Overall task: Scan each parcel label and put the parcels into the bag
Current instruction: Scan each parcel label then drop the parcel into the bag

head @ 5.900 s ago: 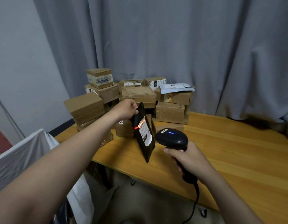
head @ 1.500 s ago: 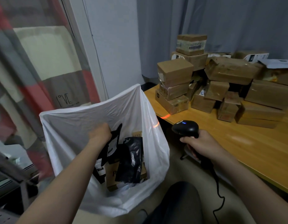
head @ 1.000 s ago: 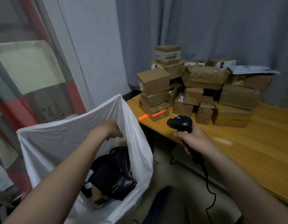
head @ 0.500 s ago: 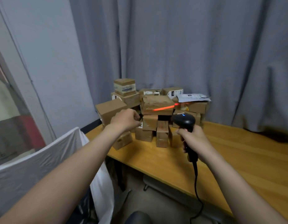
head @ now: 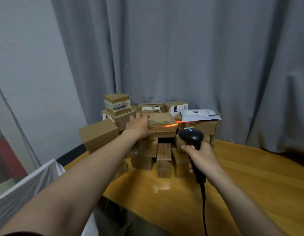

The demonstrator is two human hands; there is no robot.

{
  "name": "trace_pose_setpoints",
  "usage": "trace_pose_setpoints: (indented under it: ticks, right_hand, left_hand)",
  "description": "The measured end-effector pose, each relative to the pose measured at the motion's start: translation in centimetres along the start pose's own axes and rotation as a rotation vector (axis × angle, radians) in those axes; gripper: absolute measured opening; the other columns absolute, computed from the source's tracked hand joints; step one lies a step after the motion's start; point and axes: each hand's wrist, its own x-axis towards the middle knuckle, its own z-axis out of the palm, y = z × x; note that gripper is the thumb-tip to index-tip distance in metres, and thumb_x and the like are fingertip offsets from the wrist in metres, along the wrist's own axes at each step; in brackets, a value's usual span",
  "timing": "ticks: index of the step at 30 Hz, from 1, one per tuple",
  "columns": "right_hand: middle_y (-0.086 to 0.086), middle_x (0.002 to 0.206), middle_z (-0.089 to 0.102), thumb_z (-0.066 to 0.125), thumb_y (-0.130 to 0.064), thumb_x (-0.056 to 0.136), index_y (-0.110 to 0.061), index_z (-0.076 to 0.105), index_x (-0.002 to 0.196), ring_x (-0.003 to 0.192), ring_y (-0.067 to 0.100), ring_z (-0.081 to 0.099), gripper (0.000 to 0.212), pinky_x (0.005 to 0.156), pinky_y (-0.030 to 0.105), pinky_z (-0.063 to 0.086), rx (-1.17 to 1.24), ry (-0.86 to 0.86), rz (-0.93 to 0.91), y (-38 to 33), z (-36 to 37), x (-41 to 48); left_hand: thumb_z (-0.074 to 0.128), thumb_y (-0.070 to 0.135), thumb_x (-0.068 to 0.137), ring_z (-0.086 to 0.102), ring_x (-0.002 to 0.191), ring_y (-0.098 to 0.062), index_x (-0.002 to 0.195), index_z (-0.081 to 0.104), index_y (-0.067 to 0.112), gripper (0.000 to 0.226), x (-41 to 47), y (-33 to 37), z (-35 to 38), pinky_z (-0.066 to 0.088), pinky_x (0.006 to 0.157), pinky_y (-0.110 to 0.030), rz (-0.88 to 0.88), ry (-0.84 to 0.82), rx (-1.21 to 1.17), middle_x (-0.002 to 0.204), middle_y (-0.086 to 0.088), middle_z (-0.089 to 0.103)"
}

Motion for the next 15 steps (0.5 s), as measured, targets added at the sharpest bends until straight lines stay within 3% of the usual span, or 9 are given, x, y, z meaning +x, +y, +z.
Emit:
trace_pose_setpoints:
  ticks: [8,15]
  right_hand:
    - [0.002,0.055,0.06,0.066,-0.03,0.101,-0.012,0.064,0.101,0.048,0.018,0.06,0.019,0.056,0.034,0.054,-0.009,-0.007,0.055,1.4,0.9,4.0]
    - [0.005,0.063,0.06,0.067,-0.028,0.101,-0.015,0.062,0.099,0.05,0.016,0.059,0.014,0.053,0.032,0.053,0.011,-0.004,0.072,2.1,1.9,5.5]
  left_hand:
    - [0.089,0.062,0.064,0.018,0.152,-0.036,0.156,0.026,0.024,0.118,6.3,-0.5,0.6,0.029,0.12,-0.058,-0.001,-0.136,-0.046,0.162,-0.012,0.024]
    - [0.085,0.068,0.066,0.008,0.154,-0.039,0.162,0.012,0.037,0.125,8.2,-0.7,-0.1,0.018,0.122,-0.062,0.033,-0.301,0.026,0.17,-0.002,0.019]
